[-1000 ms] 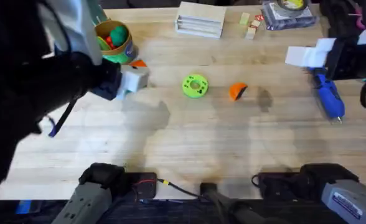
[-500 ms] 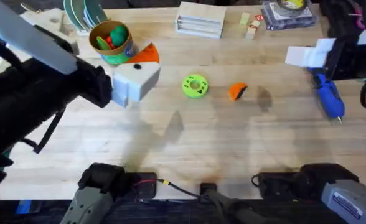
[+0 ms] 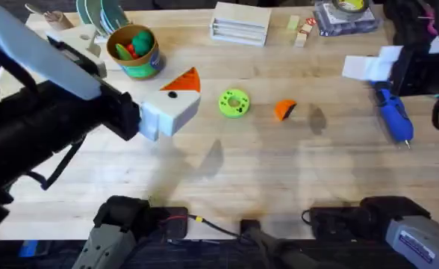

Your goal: Pick up the gripper from the table and insert it into the empty holder that is missing its gripper. Then pick up a screw, insert it into the mounting hole, and use the screwdriver to tighten it. Finally, clean up the table by picking up the vegetable and placing it into the bucket.

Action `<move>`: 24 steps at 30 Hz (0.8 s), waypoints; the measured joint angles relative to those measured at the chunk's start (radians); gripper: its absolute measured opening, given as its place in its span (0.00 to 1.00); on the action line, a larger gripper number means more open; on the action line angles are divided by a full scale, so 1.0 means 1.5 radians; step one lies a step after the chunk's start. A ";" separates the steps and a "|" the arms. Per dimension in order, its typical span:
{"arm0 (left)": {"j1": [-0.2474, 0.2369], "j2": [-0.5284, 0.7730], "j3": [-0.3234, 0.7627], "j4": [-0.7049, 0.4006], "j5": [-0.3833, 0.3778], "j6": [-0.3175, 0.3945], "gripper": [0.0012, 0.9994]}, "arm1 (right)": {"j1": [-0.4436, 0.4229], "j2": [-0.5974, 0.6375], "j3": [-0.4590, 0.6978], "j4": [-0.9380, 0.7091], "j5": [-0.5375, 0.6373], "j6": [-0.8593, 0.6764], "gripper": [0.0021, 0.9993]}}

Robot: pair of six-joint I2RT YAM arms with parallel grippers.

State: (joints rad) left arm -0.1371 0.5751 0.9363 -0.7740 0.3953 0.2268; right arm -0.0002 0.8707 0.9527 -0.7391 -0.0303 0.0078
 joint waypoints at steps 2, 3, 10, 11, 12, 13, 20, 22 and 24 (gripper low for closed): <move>0.000 0.000 0.000 0.012 0.002 0.000 0.99 | 0.000 0.000 0.000 0.000 0.000 0.000 0.99; 0.000 0.000 0.000 0.032 0.003 -0.001 0.99 | 0.000 0.000 0.000 0.000 0.000 0.000 0.99; -0.009 -0.001 -0.068 0.245 0.003 -0.002 0.99 | 0.000 0.000 0.000 0.000 0.000 0.000 0.99; -0.010 -0.001 -0.090 0.278 0.003 -0.002 0.99 | 0.000 0.000 0.000 0.000 0.000 0.000 0.99; -0.011 -0.002 -0.117 0.314 0.003 -0.002 0.99 | 0.000 0.000 0.000 0.000 0.000 0.000 0.99; -0.013 -0.005 -0.144 0.347 0.003 -0.002 0.99 | 0.000 0.000 0.000 0.000 0.000 0.000 0.99; -0.037 -0.081 -0.281 0.434 0.003 -0.002 0.99 | 0.000 0.000 0.000 0.000 0.000 0.000 0.99; -0.039 -0.120 -0.309 0.435 0.003 -0.002 0.99 | 0.000 0.000 0.000 0.000 0.000 0.000 0.99; -0.039 -0.152 -0.332 0.434 0.003 -0.002 0.99 | 0.000 0.000 0.000 0.000 0.000 0.000 0.99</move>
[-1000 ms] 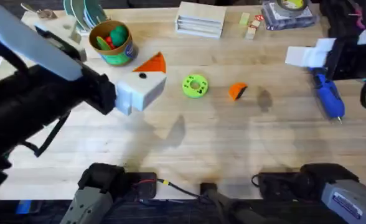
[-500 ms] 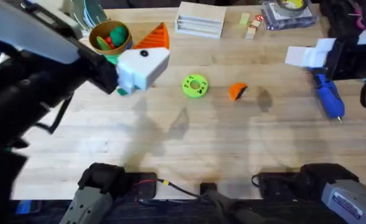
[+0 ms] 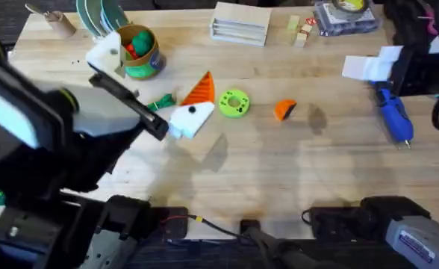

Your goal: Pick up the gripper from the table and insert it into the empty holder that is missing its gripper. Then pick up a screw, insert it into the mounting hole, and use the screwdriver to tighten it. Finally, clean up the table by picking up the vegetable and placing it into the bucket.

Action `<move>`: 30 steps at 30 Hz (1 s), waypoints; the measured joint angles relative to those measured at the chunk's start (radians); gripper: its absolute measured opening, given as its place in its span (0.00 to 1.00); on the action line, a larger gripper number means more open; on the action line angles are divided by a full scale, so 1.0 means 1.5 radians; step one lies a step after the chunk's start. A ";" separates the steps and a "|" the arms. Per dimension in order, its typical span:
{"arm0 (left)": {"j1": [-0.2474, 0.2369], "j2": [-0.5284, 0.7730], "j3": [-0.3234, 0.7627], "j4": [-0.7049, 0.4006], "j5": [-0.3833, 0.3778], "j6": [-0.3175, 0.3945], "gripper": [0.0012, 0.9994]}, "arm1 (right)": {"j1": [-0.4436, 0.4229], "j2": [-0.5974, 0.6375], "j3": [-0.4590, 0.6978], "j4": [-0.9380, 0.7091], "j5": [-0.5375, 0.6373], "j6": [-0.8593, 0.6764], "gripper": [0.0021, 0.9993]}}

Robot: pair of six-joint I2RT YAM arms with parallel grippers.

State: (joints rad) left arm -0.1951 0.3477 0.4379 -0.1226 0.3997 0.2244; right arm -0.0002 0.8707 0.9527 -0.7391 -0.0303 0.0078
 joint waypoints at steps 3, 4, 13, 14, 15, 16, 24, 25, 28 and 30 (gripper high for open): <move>0.000 -0.054 -0.048 0.000 -0.003 0.000 0.99 | 0.000 0.000 0.000 0.000 0.000 0.000 0.99; 0.000 -0.074 -0.067 0.000 -0.005 0.000 0.99 | 0.000 0.000 0.000 0.000 0.000 0.000 0.99; 0.000 -0.229 -0.221 0.032 -0.018 0.000 0.99 | 0.000 0.000 0.000 0.000 0.000 0.000 0.99; 0.000 -0.229 -0.232 0.048 -0.018 0.000 0.99 | 0.000 0.000 0.000 0.000 0.000 0.000 0.99; 0.000 -0.228 -0.245 0.066 -0.019 0.000 0.99 | 0.000 0.000 0.000 0.000 0.000 0.000 0.99; -0.001 -0.228 -0.256 0.083 -0.020 0.000 0.99 | 0.000 0.000 0.000 0.000 0.000 0.000 0.99; -0.003 -0.228 -0.288 0.071 -0.023 0.000 0.99 | 0.000 0.000 0.000 0.000 0.000 0.000 0.99; -0.003 -0.228 -0.288 0.057 -0.023 0.000 0.99 | 0.000 0.000 0.000 0.000 0.000 0.000 0.99; -0.003 -0.228 -0.288 0.046 -0.024 -0.002 0.99 | 0.000 0.000 0.000 0.000 0.000 0.000 0.99; -0.003 -0.228 -0.288 0.046 -0.025 -0.004 0.99 | 0.000 0.000 0.000 0.000 0.000 0.000 0.99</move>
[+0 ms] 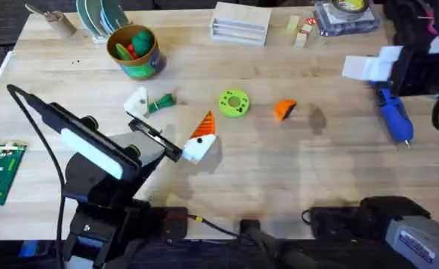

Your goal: Pick up the gripper from the table and insert it into the empty holder that is missing its gripper. Then pick up a screw, insert it into the mounting hole, and use the screwdriver to tighten it. Finally, clean up the table by picking up the vegetable and placing it into the bucket.

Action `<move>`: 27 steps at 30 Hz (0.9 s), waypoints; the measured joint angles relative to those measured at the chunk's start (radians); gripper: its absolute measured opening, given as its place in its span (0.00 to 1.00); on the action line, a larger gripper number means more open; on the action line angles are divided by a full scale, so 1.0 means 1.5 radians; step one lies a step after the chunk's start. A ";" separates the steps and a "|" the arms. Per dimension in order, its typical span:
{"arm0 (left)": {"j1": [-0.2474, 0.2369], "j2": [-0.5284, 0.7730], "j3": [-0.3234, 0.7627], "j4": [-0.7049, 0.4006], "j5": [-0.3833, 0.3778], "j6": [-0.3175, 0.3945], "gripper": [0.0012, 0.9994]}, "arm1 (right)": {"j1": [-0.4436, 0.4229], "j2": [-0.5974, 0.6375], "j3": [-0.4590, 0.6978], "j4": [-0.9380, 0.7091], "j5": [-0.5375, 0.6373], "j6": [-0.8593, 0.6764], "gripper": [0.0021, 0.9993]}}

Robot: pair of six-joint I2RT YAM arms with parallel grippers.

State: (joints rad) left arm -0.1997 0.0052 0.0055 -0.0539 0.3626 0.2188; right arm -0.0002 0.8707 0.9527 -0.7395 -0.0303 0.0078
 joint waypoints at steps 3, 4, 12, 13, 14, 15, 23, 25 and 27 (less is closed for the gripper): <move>0.001 0.000 0.000 0.000 0.000 -0.002 0.99 | 0.000 0.000 0.000 0.000 0.000 0.000 0.99; 0.003 0.000 0.000 0.000 0.000 -0.002 0.99 | 0.000 0.000 0.000 0.000 0.000 0.000 0.99; 0.056 0.000 0.000 0.001 0.020 -0.041 0.99 | 0.000 0.000 0.000 0.000 0.000 0.000 0.99; 0.062 0.000 0.000 0.001 0.026 -0.056 0.99 | 0.000 0.000 0.000 0.000 0.000 0.000 0.99; 0.067 0.000 0.000 0.001 0.031 -0.071 0.99 | 0.000 0.000 0.000 0.000 0.000 0.000 0.99; 0.074 0.000 0.000 0.001 0.036 -0.085 0.99 | 0.000 0.000 0.000 0.000 0.000 0.000 0.99; 0.102 0.000 0.000 0.002 0.048 -0.130 0.99 | 0.000 0.000 0.000 0.000 0.000 0.000 0.99; 0.102 0.000 0.000 0.002 0.048 -0.133 0.99 | 0.000 0.000 0.000 0.000 0.000 0.000 0.99; 0.102 0.000 0.000 0.002 0.049 -0.135 0.99 | 0.000 0.000 0.000 0.000 0.000 0.000 0.99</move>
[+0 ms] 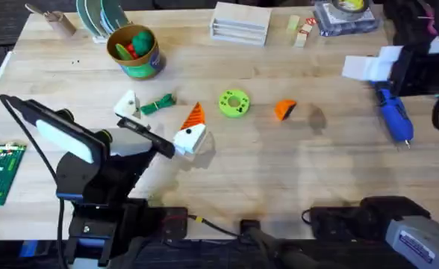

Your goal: Pick up the gripper from the table and insert it into the empty holder that is missing its gripper. Then pick up a screw, insert it into the mounting hole, and use the screwdriver to tighten it. Finally, clean up the table by picking up the vegetable and placing it into the bucket.

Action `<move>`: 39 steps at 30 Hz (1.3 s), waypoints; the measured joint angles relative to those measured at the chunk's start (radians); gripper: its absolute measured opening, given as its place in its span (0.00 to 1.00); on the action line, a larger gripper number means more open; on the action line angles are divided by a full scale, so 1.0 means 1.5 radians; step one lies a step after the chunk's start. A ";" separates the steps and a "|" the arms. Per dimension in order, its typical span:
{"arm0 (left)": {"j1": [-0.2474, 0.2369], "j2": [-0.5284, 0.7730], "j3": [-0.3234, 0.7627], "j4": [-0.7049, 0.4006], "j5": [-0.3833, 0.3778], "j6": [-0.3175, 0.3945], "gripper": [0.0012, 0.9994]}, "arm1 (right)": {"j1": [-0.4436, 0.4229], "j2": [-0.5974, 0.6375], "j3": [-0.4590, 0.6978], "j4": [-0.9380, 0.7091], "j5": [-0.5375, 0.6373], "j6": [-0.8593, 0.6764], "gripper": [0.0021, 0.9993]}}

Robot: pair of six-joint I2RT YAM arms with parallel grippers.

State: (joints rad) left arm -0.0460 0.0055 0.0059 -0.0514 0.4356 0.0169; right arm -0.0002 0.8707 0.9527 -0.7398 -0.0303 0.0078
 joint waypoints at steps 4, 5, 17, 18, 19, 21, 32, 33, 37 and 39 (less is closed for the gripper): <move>0.000 0.000 0.000 0.000 0.004 -0.002 0.99 | 0.000 0.000 0.000 0.000 0.000 0.000 0.99; 0.000 0.000 0.000 0.000 0.006 -0.002 0.99 | 0.000 0.000 0.000 0.000 0.000 0.000 0.99; 0.000 0.000 0.000 0.001 0.007 -0.002 0.99 | 0.000 0.000 0.000 0.000 0.000 0.000 0.99; 0.000 0.000 0.000 0.001 0.009 -0.002 0.99 | 0.000 0.000 0.000 0.000 0.000 0.000 0.99; 0.000 0.000 0.000 0.001 0.013 -0.002 0.99 | 0.000 0.000 0.000 0.000 0.000 0.000 0.99; 0.000 0.000 0.000 0.001 0.031 -0.002 0.99 | 0.000 0.000 0.000 0.000 0.000 0.000 0.99; 0.000 0.000 0.000 -0.009 0.305 -0.038 0.99 | 0.000 0.000 0.000 0.000 0.000 0.000 0.99; 0.000 0.000 0.000 -0.009 0.322 -0.046 0.99 | 0.000 0.000 0.000 0.000 0.000 0.000 0.99; 0.000 0.000 0.000 -0.009 0.362 -0.062 0.99 | 0.000 0.000 0.000 0.000 0.000 0.000 0.99; 0.000 0.000 0.000 -0.009 0.372 -0.067 0.99 | 0.000 0.000 0.000 0.000 0.000 0.000 0.99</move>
State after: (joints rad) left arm -0.0460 0.0055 0.0055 -0.0647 0.9941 -0.0837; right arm -0.0002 0.8707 0.9527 -0.7395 -0.0303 0.0078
